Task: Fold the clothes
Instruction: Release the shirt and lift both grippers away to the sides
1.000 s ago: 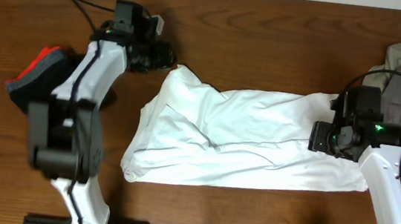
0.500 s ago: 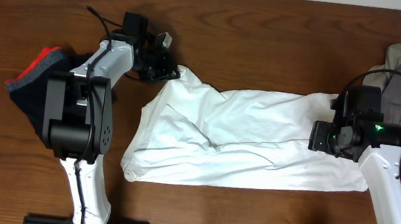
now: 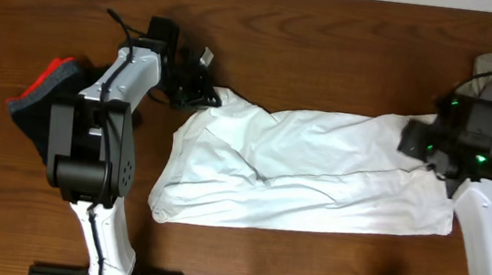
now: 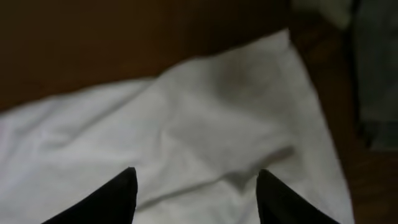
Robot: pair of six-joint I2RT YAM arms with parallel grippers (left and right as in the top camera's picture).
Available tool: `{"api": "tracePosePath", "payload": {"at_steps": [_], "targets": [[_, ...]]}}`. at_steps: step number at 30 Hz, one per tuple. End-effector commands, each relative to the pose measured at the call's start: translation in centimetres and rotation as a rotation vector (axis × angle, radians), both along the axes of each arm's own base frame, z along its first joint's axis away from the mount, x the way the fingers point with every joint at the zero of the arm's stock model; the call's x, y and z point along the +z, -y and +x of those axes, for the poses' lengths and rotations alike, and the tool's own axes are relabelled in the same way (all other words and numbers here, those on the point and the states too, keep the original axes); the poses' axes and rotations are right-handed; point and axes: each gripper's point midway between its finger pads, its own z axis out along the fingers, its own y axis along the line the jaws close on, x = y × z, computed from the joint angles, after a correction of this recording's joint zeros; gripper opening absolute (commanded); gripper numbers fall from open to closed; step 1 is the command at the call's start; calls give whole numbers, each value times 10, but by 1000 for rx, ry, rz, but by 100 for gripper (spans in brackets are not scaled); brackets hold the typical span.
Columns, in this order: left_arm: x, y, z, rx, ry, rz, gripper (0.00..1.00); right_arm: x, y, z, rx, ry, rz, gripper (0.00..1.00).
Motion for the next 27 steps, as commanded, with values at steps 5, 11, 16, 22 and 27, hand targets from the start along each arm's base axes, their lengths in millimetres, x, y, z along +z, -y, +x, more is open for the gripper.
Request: {"api": "tracePosePath", "payload": {"at_steps": [5, 11, 16, 22, 27], "targets": [[7, -9, -8, -50, 12, 41, 6, -14, 26, 40, 41, 48, 97, 68], [7, -9, -8, -49, 11, 40, 6, -58, 46, 67, 60, -57, 98, 77], [7, -9, -8, -50, 12, 41, 6, -83, 63, 88, 43, -100, 110, 78], [7, -9, -8, -49, 12, 42, 6, -115, 73, 95, 32, -159, 121, 78], [5, -12, -8, -48, 12, 60, 6, -131, 78, 93, 30, -178, 124, 78]]}}
